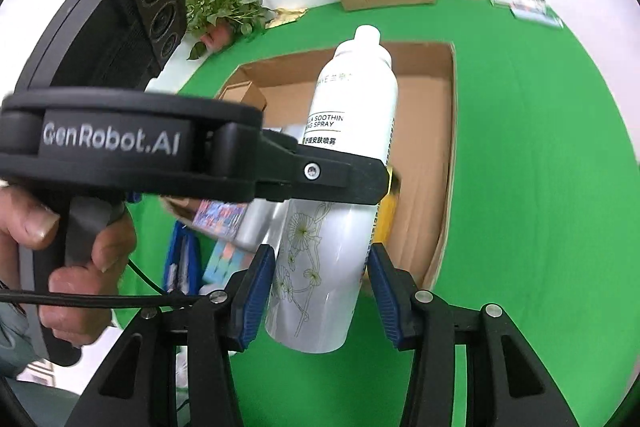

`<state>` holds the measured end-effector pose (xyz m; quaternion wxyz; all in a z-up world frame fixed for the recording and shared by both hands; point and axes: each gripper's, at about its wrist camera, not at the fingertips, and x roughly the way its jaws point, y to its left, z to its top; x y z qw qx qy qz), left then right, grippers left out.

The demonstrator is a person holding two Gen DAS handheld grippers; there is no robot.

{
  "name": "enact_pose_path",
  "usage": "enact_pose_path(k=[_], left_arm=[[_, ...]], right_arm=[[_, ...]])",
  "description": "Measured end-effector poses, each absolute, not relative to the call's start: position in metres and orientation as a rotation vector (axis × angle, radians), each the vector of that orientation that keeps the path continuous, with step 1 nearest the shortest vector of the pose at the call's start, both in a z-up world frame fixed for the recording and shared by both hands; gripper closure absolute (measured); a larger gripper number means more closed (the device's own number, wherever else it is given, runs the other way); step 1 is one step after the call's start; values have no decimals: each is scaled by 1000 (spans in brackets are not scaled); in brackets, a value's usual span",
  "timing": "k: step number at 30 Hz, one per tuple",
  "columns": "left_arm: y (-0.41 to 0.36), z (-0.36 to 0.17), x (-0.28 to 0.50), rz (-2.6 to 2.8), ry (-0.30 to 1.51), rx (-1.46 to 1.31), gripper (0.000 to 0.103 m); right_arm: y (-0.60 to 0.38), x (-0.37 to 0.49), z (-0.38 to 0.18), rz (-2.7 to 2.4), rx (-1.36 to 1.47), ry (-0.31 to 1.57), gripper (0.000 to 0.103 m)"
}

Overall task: Organize rigid objects
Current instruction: 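Carry the upright spray bottle over the box with both tools, then lower the spray bottle into the box beside the jar, open both tools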

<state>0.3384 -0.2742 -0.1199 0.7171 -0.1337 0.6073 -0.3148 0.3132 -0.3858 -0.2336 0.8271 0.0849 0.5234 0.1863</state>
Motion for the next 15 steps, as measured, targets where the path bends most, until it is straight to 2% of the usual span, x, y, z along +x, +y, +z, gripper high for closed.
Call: enact_pose_path(k=[11,15], left_arm=[[-313,-183,375,-676,1499,-269,60],[-322,-195,374,-666,1560,-241,60]], right_arm=[[-405,358,-303,344,260,1262,59],[-402,376,-320,321,166,1318,60]])
